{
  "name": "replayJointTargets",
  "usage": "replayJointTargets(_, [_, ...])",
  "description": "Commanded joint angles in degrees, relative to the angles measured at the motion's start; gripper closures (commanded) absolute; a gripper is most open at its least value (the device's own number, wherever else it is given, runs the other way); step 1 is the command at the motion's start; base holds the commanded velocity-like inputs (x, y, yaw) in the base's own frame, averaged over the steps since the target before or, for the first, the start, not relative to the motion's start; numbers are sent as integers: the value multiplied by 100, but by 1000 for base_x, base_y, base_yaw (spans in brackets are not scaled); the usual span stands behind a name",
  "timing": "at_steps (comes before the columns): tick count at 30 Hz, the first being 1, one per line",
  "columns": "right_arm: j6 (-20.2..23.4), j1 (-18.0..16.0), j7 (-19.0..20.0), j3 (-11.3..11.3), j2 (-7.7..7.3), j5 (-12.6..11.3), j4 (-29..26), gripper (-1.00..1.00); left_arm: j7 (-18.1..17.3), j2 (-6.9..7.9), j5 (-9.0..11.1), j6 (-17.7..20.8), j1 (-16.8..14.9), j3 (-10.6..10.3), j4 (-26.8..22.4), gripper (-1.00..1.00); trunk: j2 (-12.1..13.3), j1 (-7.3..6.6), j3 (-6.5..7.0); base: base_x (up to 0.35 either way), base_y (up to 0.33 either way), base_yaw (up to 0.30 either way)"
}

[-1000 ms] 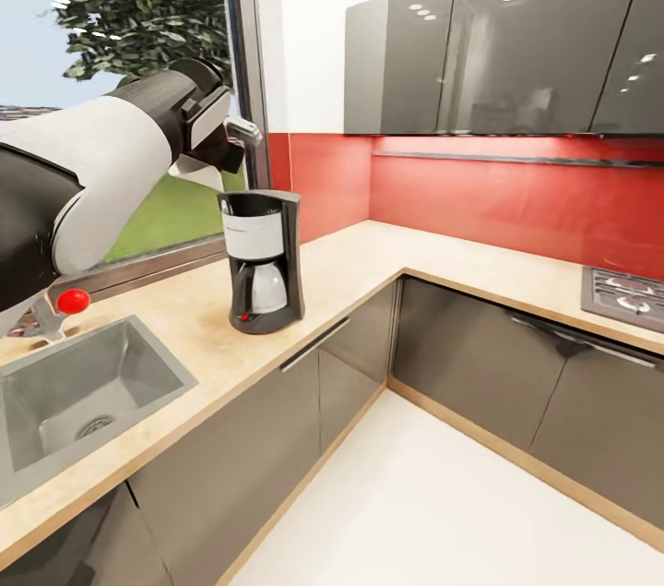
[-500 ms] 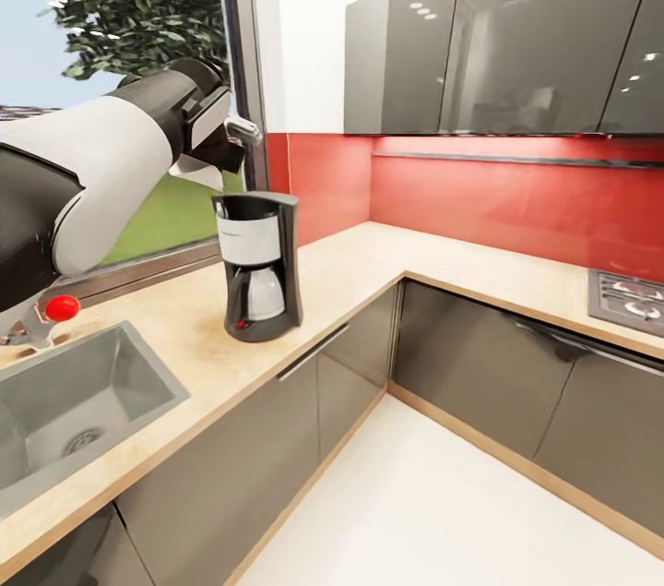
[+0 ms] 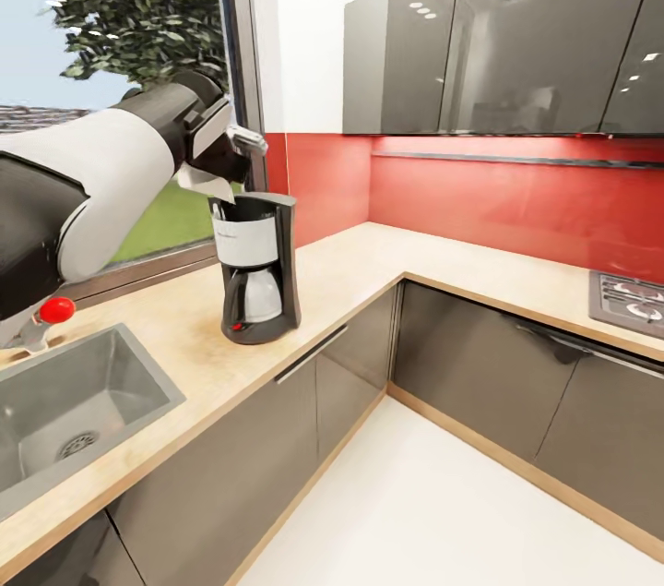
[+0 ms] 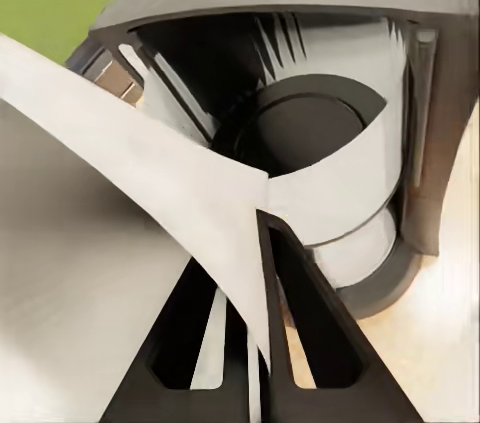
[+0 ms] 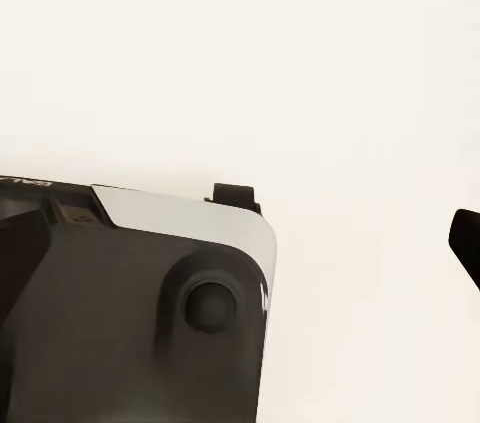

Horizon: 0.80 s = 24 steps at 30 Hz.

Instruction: Set up a coffee station on the kitchen countertop: keep the coffee maker on the countertop, move the bottle of coffee from the kitchen shelf to the counter next to the coffee maker, place a paper coffee filter on top of the coffee maker, put the saucer next to the coffee maker with the coffee cup on the saucer, and place the electric kettle next to the coffee maker.

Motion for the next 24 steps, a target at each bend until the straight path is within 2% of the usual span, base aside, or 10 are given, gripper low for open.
replayJointTargets(1, [-15, -4, -1, 0, -2, 49, 3, -100, -206, 16, 26, 18, 3, -55, -5, 100, -5, 0, -7, 0, 0, 0])
replayJointTargets(5, [-15, -4, -1, 0, -2, 48, 3, -100, -502, 87, 26, 13, 12, -59, -6, 100, -5, 0, -7, 0, 0, 0])
replayJointTargets(9, [-15, -4, -1, 0, -2, 51, 3, -100, -586, 115, 26, 12, 21, -62, -7, 100, -5, 0, -7, 0, 0, 0])
replayJointTargets(15, [-15, -4, -2, 0, -2, 50, 3, -100, -605, 114, 26, 12, 24, -74, -7, 100, -5, 0, -7, 20, 0, 0])
replayJointTargets(24, [-15, -4, -1, 0, -2, 51, 3, -100, -609, 106, 26, 4, 25, -99, -12, 100, -5, 0, -7, 151, 0, 0])
